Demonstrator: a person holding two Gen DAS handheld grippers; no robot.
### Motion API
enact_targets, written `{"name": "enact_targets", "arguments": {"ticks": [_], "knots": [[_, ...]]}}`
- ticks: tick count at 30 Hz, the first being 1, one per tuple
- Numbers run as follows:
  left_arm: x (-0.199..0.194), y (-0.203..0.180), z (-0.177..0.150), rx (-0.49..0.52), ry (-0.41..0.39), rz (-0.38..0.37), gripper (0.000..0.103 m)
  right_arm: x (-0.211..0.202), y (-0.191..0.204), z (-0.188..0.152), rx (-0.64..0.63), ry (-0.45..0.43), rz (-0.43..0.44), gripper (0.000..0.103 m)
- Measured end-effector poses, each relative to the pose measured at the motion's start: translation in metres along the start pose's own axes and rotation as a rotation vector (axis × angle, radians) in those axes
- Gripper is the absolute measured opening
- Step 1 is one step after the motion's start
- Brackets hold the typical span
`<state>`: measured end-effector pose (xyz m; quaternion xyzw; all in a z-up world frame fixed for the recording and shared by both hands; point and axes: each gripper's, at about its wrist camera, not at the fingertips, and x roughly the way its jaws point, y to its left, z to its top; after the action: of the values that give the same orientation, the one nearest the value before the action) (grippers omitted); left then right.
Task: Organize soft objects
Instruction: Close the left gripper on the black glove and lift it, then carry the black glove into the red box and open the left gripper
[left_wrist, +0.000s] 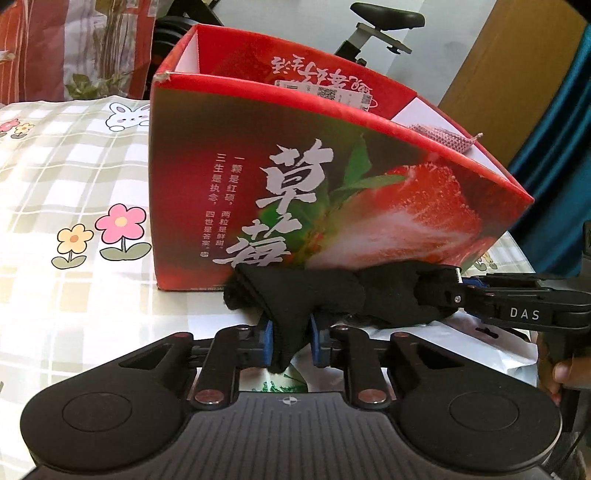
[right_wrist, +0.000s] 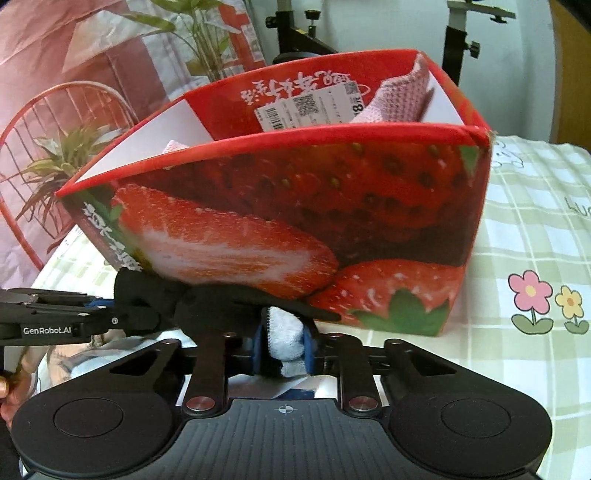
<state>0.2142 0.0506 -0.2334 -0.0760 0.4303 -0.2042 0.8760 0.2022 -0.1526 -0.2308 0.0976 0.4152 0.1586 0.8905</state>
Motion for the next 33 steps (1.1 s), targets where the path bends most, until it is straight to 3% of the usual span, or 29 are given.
{"name": "enact_targets", "arguments": {"ticks": [9,33], "knots": [[-0.016,-0.009,0.002,0.025,-0.032,-0.008,0.018,-0.014,0.005,0.001,-0.024,-0.024,0.005,0.014],[-0.106,-0.051,0.027,0.119,-0.220,-0.011,0.018,-0.106,0.042,0.038,-0.138,-0.214,0.046,0.014]]}}
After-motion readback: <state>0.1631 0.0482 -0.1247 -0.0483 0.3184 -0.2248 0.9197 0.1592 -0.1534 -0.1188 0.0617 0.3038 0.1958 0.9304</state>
